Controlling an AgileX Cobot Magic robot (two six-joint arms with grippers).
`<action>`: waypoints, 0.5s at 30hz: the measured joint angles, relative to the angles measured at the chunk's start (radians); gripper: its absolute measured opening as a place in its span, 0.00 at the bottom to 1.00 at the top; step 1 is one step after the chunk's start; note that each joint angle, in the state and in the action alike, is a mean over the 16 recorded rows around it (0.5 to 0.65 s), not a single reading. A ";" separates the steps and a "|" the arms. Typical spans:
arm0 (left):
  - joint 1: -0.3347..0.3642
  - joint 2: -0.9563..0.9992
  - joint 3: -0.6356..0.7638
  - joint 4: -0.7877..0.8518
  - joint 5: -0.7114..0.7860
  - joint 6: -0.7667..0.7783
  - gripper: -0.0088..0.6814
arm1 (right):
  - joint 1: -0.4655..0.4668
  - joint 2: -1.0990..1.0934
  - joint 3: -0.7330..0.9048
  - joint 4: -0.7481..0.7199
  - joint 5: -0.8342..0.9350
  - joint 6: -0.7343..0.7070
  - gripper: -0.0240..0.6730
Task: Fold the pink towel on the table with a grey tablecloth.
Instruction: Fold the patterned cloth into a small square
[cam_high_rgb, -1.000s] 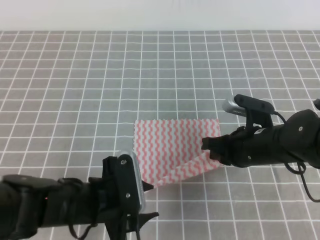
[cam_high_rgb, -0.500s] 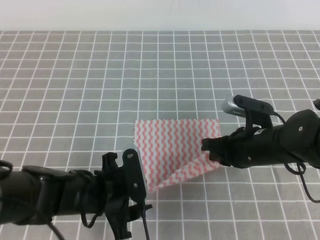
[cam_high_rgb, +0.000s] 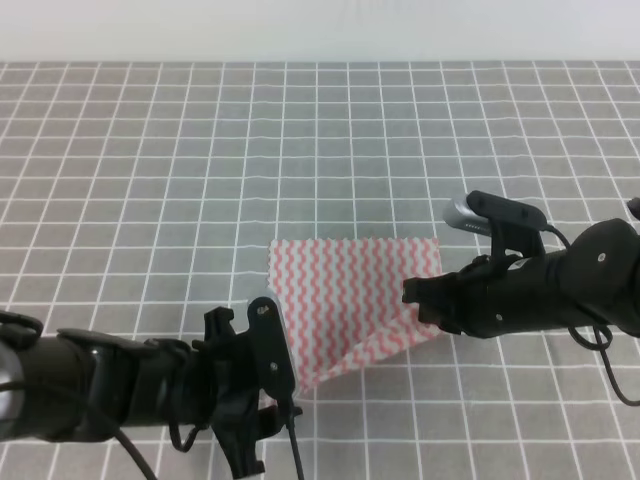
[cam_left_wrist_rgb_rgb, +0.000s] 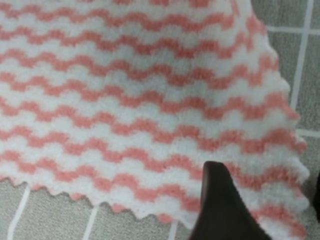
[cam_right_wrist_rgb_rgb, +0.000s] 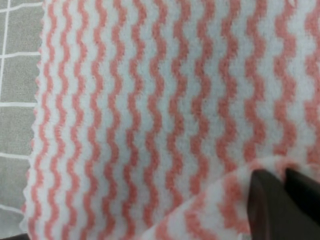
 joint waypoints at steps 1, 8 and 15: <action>0.000 0.001 0.000 0.000 0.001 -0.001 0.51 | 0.000 -0.001 0.000 0.000 0.001 0.000 0.01; 0.000 0.002 -0.002 0.004 0.003 -0.020 0.41 | 0.000 0.000 0.000 0.000 0.004 0.000 0.01; 0.000 0.001 -0.001 0.005 0.004 -0.047 0.27 | 0.000 -0.002 0.000 -0.001 0.008 -0.004 0.01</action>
